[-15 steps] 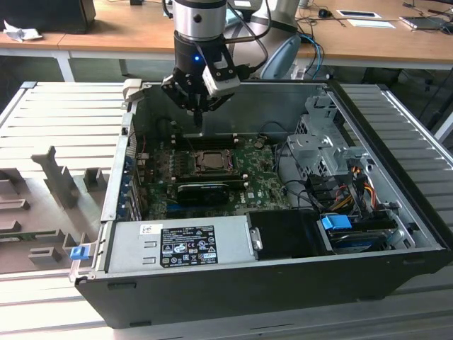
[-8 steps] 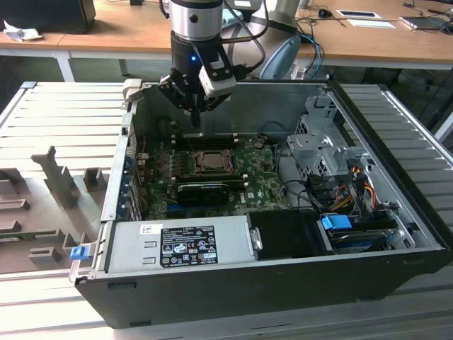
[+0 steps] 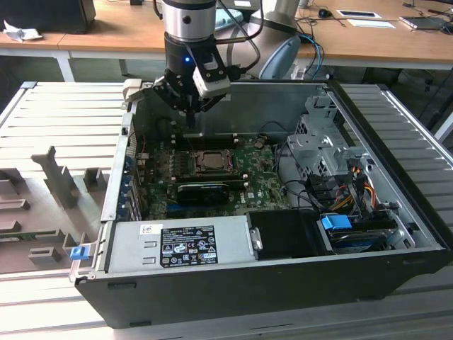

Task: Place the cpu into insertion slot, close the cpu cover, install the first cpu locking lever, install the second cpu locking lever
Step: 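Install the first cpu locking lever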

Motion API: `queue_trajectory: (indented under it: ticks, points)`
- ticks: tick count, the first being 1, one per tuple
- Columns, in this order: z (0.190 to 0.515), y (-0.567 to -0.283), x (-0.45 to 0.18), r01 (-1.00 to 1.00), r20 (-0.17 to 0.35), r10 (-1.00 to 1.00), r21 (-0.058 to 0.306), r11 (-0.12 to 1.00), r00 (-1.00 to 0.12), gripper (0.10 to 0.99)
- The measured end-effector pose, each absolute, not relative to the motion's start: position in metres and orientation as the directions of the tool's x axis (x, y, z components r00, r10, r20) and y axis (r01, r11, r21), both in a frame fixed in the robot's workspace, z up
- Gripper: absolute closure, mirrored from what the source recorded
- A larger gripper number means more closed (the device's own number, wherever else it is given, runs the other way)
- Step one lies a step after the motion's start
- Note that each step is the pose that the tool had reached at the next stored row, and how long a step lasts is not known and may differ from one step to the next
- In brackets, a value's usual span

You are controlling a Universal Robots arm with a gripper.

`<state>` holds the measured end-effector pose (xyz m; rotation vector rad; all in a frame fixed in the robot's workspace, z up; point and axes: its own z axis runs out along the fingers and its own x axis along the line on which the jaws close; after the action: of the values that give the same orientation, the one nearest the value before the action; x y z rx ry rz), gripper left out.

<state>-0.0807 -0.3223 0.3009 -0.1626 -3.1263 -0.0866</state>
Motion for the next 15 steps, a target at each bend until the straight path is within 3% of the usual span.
queue_trajectory:
  ticks: [7, 15]
  points:
    - [0.289, -0.322, -0.081, -0.124, 0.013, -0.125, 0.055, 0.991, -0.992, 0.98]
    - [0.283, -0.324, -0.081, -0.149, 0.013, -0.15, 0.056, 0.987, -0.989, 0.98]
